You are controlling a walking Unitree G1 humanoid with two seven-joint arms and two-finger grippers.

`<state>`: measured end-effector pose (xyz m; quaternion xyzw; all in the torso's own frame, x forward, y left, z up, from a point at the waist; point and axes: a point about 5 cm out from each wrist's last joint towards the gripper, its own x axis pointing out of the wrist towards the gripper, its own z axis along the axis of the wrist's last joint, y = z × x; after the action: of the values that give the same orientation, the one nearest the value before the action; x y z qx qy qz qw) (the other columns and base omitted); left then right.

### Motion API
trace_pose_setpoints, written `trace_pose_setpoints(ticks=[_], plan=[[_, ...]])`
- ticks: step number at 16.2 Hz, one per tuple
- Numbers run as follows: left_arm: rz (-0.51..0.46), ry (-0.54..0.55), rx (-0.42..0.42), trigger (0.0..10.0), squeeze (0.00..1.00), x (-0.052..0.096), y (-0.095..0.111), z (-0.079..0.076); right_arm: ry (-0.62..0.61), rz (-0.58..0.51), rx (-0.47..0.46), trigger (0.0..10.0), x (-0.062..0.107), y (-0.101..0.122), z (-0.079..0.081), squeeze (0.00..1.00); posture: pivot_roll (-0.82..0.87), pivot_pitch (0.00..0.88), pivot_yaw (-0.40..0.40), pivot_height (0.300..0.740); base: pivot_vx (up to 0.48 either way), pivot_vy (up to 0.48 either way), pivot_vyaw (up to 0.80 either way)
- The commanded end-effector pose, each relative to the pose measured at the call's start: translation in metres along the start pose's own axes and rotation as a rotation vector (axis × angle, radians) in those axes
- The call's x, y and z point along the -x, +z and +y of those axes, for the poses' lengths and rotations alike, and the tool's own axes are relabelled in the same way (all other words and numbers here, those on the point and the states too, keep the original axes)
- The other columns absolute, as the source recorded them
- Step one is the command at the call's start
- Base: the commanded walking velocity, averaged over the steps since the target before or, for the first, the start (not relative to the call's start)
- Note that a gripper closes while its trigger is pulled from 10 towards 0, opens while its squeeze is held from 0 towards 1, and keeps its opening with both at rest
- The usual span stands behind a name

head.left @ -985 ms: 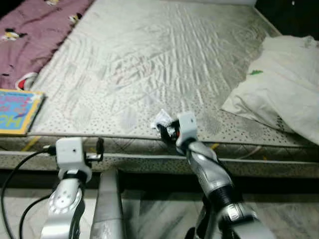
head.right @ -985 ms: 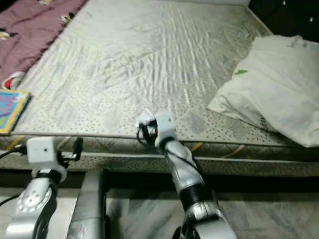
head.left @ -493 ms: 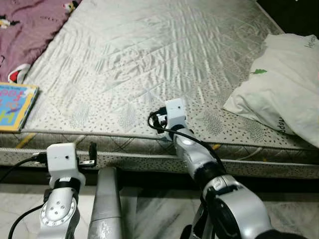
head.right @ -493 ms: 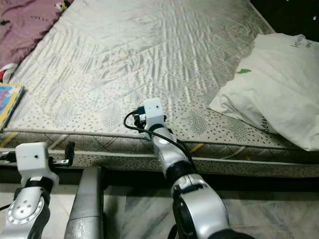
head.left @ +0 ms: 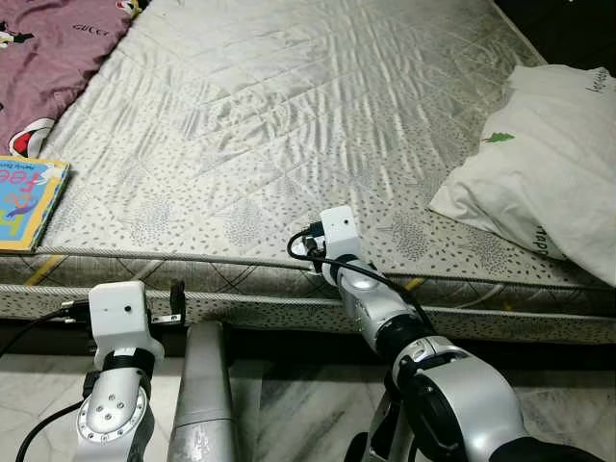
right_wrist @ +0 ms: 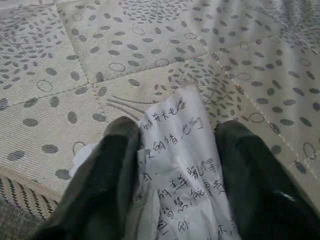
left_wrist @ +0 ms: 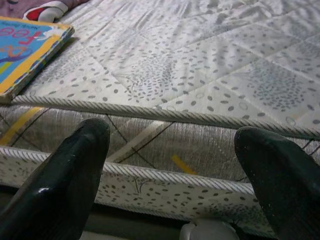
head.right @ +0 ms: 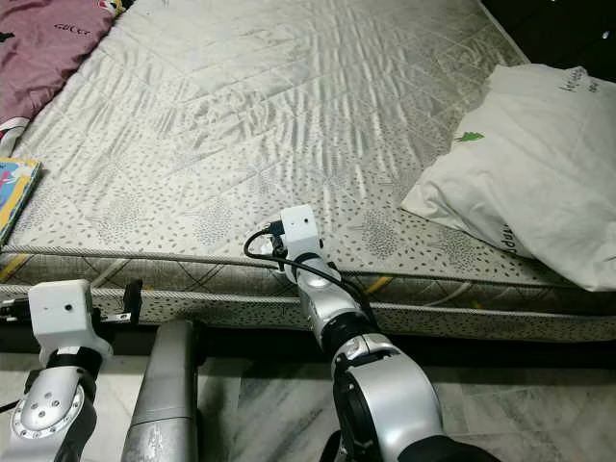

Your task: Clean up the room

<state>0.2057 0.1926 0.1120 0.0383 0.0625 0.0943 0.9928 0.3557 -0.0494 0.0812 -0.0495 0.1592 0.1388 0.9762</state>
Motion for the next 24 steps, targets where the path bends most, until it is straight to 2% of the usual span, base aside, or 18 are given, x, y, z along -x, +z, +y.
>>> trace_pose_setpoints(ticks=[1,4,11,16,21,24], plan=[[0.015,-0.004,-0.005,10.0,0.00,-0.001,-0.002,-0.002,0.013,0.067,-0.009,0.0,0.004,-0.019,0.002,0.00,0.32,0.115,-0.114,0.484,0.000,0.000,0.00],[0.015,-0.018,-0.014,10.0,0.00,-0.004,-0.003,-0.003,0.019,0.079,-0.024,0.0,0.005,-0.024,0.002,0.00,0.32,0.096,-0.102,0.484,0.000,0.000,0.00],[0.012,-0.024,-0.028,10.0,0.00,-0.008,-0.005,-0.003,0.052,0.064,-0.038,0.0,0.004,-0.021,0.008,0.00,0.33,0.056,-0.096,0.484,0.000,0.000,0.00],[0.002,-0.020,-0.028,10.0,0.00,-0.015,-0.005,-0.004,0.047,0.057,-0.042,0.0,0.003,-0.018,0.003,0.00,0.32,0.048,-0.106,0.484,0.000,0.000,0.00],[-0.019,-0.007,-0.006,10.0,0.00,-0.028,-0.005,-0.006,0.061,-0.034,-0.142,0.0,0.001,0.002,-0.013,0.00,0.25,0.000,-0.075,0.484,0.000,0.000,0.00],[-0.059,-0.096,0.001,10.0,0.00,-0.052,0.000,-0.024,0.040,-0.121,-0.219,0.0,0.010,-0.003,-0.037,0.00,0.13,0.000,-0.020,0.484,0.000,0.000,0.00]])
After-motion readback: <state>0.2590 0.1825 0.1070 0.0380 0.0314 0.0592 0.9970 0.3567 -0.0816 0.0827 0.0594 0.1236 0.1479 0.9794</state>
